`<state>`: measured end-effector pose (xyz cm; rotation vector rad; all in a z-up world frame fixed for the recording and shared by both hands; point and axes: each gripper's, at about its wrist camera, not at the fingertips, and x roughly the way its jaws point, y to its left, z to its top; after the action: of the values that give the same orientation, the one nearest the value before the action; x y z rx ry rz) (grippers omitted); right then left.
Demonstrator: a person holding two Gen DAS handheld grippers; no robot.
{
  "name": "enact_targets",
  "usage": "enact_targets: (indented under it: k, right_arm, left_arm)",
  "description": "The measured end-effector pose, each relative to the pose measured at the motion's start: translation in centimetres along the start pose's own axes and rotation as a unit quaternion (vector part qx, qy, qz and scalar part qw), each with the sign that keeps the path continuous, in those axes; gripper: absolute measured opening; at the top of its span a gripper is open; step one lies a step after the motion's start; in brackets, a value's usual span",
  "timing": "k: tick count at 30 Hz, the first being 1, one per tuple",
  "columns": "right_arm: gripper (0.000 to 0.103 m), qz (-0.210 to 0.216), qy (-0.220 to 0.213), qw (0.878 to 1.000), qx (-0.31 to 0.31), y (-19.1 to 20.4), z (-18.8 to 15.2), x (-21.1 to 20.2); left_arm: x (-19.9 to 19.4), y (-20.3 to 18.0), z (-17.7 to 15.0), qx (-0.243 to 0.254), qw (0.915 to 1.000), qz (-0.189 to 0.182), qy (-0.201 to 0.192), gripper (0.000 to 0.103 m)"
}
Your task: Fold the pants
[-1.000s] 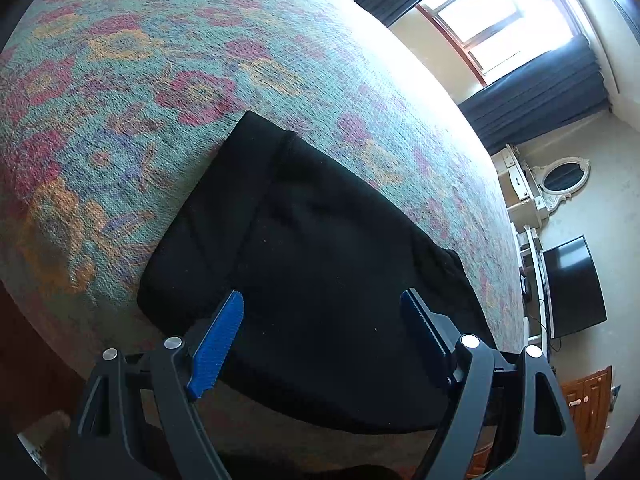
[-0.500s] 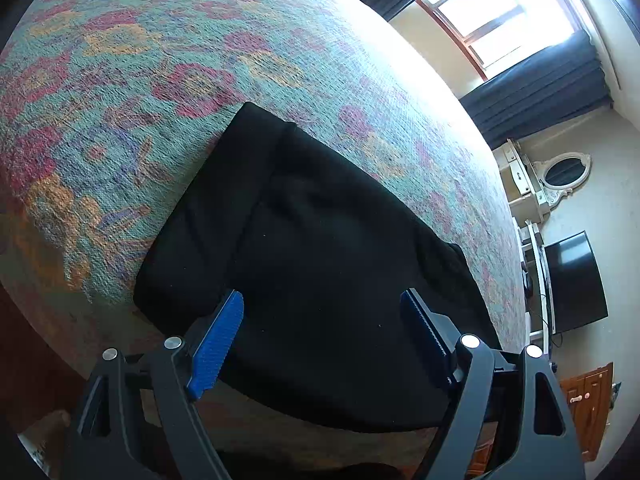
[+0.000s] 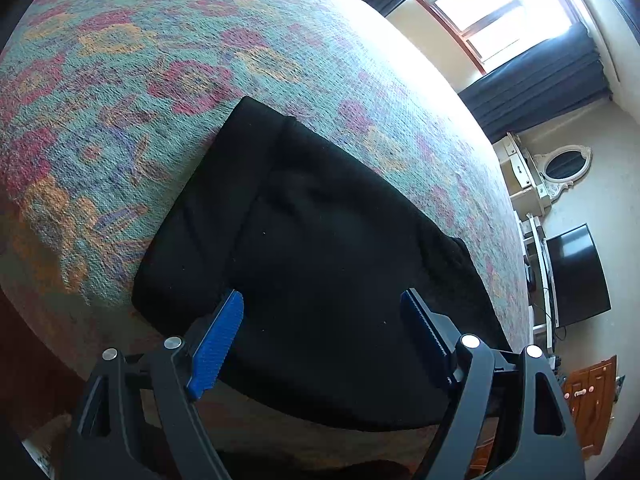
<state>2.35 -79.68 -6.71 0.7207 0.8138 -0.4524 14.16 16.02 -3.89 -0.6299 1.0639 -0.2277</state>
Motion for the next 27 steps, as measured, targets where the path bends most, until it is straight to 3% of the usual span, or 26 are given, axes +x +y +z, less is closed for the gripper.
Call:
enact_targets:
  k: [1, 3, 6, 8, 10, 13, 17, 20, 24, 27]
  right_arm:
    - [0.005, -0.009, -0.005, 1.0, 0.012, -0.6, 0.1, -0.2]
    - [0.004, -0.013, -0.003, 0.999, 0.033, -1.8, -0.2, 0.3]
    - [0.017, 0.035, -0.039, 0.993, 0.101, -2.9, -0.7, -1.6]
    - [0.035, 0.068, -0.077, 0.984, 0.148, -3.5, -2.2, -4.2]
    - [0.037, 0.117, -0.085, 0.973, 0.181, -3.4, -4.8, -6.3]
    - [0.037, 0.186, -0.051, 0.954, 0.228, -3.4, -10.2, -7.5]
    - [0.037, 0.251, 0.03, 0.924, 0.287, -2.9, -16.4, -6.0]
    - [0.037, 0.257, 0.05, 0.923, 0.281, -2.1, -17.9, -5.0]
    - [0.037, 0.268, 0.042, 0.917, 0.293, -2.3, -17.9, -4.1]
    - [0.034, 0.267, 0.044, 0.92, 0.283, -1.8, -17.3, -3.8]
  left_arm:
    - [0.1, -0.1, 0.0, 0.0, 1.0, -0.001, 0.002, 0.079]
    - [0.2, -0.1, 0.1, 0.003, 1.0, 0.002, 0.003, 0.079]
    - [0.2, -0.1, 0.1, 0.005, 1.0, 0.004, 0.003, 0.079]
    - [0.2, -0.1, 0.1, 0.001, 1.0, 0.003, 0.004, 0.079]
    - [0.2, 0.0, 0.2, -0.003, 1.0, 0.001, 0.005, 0.079]
    - [0.3, 0.1, 0.2, -0.005, 1.0, 0.0, 0.008, 0.079]
    - [0.3, 0.1, 0.2, -0.007, 0.9999, -0.002, 0.012, 0.08]
    - [0.3, 0.0, 0.2, -0.007, 0.9999, -0.002, 0.015, 0.08]
    - [0.2, 0.2, 0.3, -0.013, 0.9998, -0.005, 0.017, 0.08]
    - [0.2, 0.4, 0.5, -0.018, 0.9996, -0.008, 0.019, 0.08]
